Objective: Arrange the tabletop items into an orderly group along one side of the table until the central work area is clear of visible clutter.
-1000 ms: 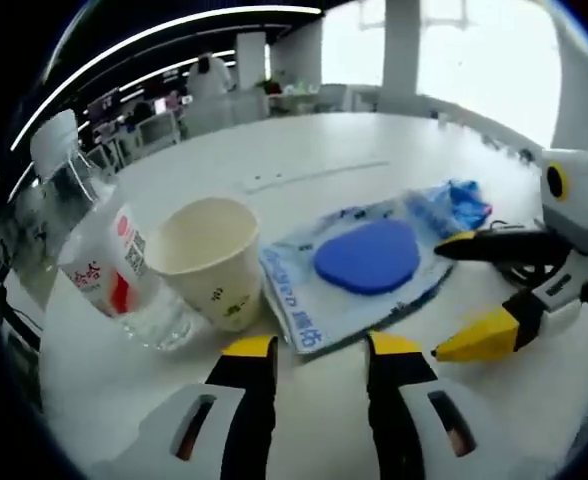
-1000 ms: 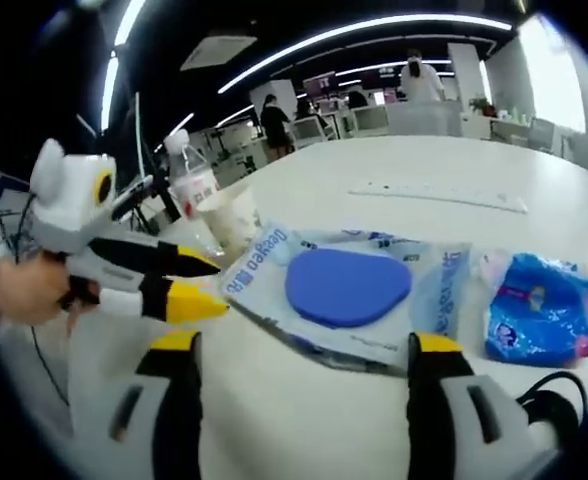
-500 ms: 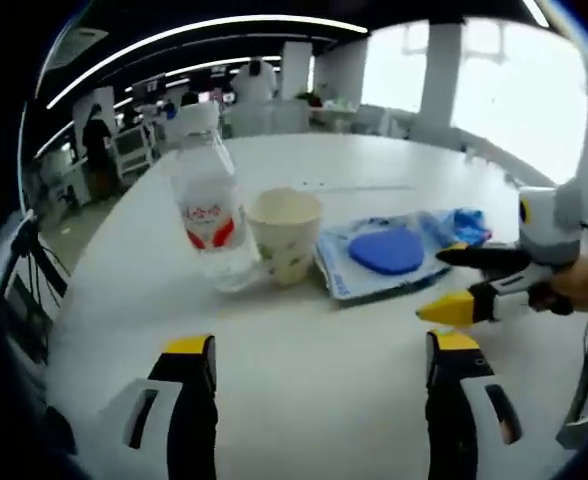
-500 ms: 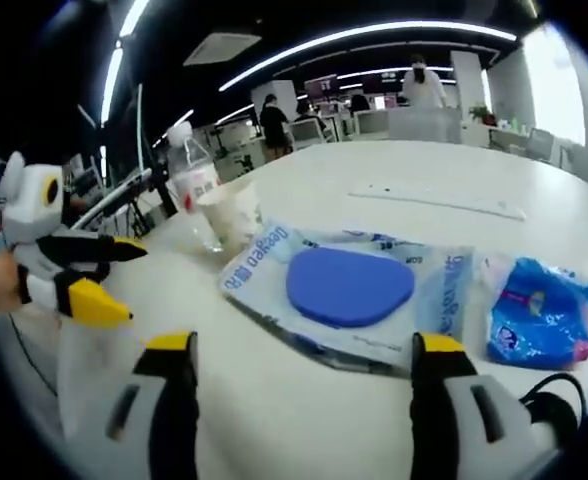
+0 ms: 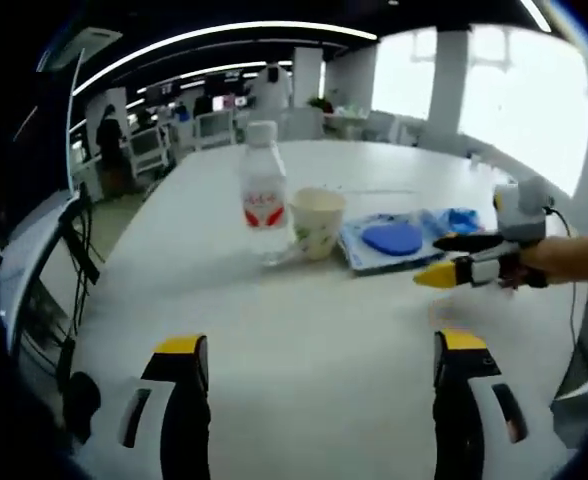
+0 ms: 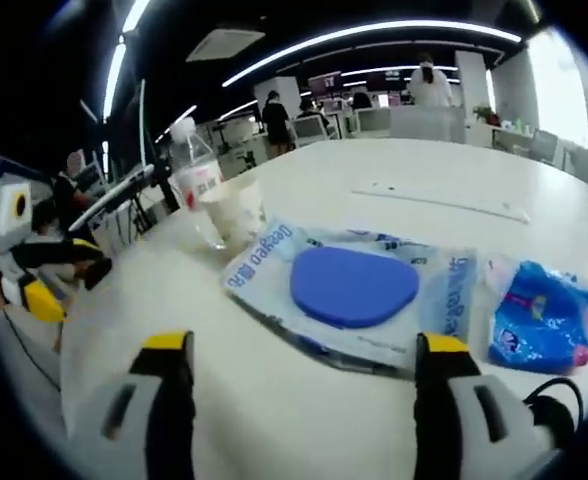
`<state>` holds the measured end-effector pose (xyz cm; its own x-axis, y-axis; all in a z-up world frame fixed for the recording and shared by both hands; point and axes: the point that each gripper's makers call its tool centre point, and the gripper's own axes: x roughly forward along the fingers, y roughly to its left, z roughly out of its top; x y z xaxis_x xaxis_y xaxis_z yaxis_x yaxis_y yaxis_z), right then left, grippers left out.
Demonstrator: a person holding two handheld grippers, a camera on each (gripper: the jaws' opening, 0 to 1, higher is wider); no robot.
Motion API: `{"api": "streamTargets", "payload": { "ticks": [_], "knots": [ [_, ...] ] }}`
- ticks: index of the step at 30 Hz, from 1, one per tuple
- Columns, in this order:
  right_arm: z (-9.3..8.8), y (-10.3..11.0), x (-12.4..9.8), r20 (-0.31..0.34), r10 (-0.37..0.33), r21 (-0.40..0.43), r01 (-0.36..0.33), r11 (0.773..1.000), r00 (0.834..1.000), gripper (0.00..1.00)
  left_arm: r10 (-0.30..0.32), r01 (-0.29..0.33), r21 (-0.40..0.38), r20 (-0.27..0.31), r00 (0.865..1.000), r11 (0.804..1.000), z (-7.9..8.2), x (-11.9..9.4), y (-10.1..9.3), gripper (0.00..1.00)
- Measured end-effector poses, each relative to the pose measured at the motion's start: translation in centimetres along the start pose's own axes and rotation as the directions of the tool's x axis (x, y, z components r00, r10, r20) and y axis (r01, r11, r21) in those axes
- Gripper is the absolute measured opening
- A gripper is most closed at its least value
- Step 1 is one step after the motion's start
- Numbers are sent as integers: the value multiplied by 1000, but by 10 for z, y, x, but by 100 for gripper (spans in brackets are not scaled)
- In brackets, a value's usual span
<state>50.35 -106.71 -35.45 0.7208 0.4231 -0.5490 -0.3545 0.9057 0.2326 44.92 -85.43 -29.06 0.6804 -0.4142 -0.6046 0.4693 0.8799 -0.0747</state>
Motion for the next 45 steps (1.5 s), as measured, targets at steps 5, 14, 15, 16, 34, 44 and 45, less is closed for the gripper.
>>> {"api": "streamTargets", "payload": {
  "ticks": [5,14,15,16,34,44,45],
  "knots": [
    [19,2,-17,38,-19,-15,19,1000,999,91,6,-6,0,9,1000,1000,0,-15,5,90],
    [28,9,-55,58,-35,-67,39,997,998,85,-5,5,-8,31,1000,1000,1,-35,-4,90],
    [28,10,-59,64,-34,-65,38,997,997,85,-9,9,-9,34,999,1000,1,-36,-5,90],
    [28,12,-64,64,-34,-69,38,997,997,85,-11,11,-8,35,999,1000,1,-38,-6,90],
    [7,12,-99,49,-47,-64,50,997,998,81,-67,66,13,42,997,998,-5,-50,-25,88],
    [-1,3,-135,71,-100,-50,103,993,992,86,-94,94,17,42,995,995,-5,-48,-28,88],
    [-2,1,-139,73,-107,-49,111,993,992,86,-96,96,19,40,995,995,-5,-48,-28,87]
  ]
}}
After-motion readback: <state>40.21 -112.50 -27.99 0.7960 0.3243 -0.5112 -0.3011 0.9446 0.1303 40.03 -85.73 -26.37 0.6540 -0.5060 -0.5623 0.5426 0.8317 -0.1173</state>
